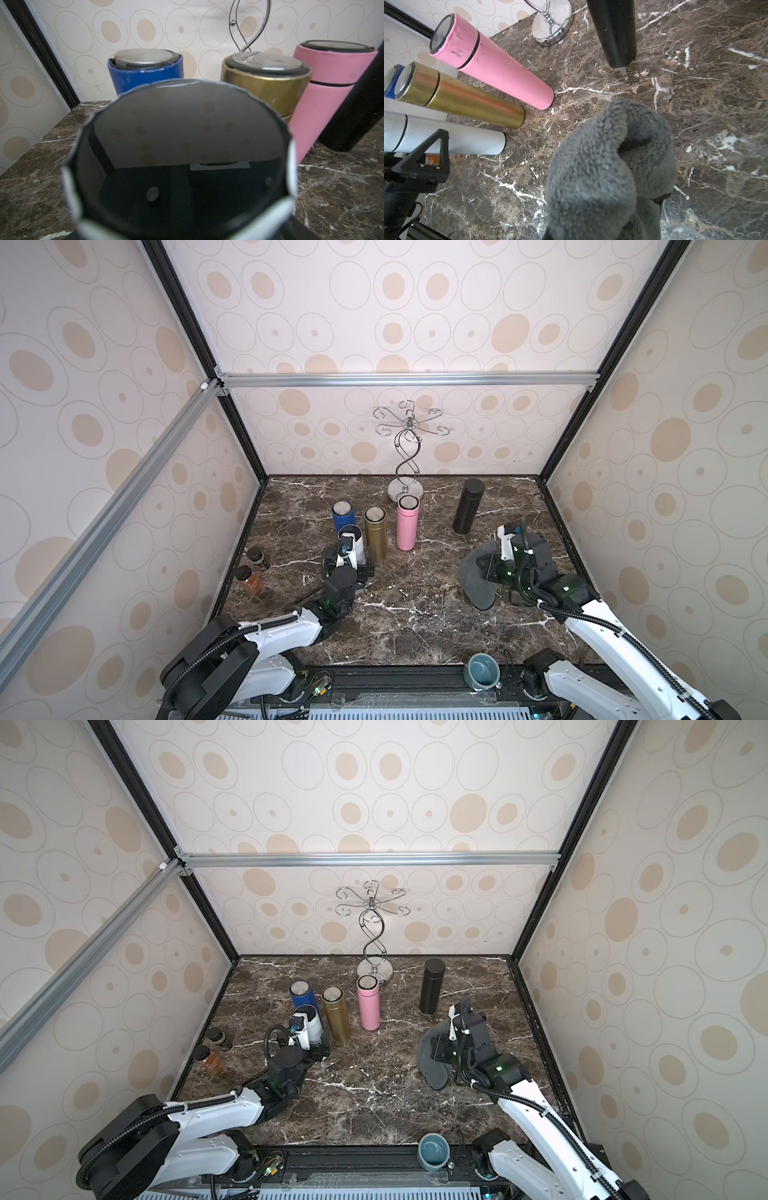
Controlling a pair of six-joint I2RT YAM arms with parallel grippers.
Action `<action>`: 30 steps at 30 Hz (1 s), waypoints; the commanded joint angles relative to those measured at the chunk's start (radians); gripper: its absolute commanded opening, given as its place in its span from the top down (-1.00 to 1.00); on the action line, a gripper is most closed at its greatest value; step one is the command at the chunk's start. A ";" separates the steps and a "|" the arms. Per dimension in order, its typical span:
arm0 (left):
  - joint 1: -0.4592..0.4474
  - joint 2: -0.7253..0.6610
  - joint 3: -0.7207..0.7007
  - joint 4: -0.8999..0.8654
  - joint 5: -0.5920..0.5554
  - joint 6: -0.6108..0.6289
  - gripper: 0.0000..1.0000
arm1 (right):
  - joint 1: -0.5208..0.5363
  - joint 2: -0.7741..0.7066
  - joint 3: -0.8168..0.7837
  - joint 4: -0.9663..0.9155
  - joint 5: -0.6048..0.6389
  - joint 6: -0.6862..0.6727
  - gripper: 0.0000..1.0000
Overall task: Wipe the surface of the thermos
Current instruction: Pick up the thermos from the center of the board.
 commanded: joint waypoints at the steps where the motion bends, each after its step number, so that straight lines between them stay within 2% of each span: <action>1: 0.018 0.011 0.036 0.028 -0.010 0.024 -0.82 | -0.001 -0.018 -0.013 0.011 0.015 0.000 1.00; 11: 0.030 0.032 0.049 0.051 -0.002 0.038 -0.67 | -0.001 -0.026 -0.020 0.013 0.019 0.002 1.00; 18: 0.030 0.048 0.040 0.076 0.000 0.035 -0.65 | 0.000 -0.035 -0.024 0.012 0.019 0.005 1.00; 25: 0.030 0.053 0.038 0.088 0.003 0.037 -0.36 | -0.001 -0.045 -0.036 0.017 0.020 0.008 1.00; 30: 0.030 0.050 0.033 0.087 0.006 0.045 -0.24 | 0.000 -0.043 -0.035 0.022 0.012 0.011 1.00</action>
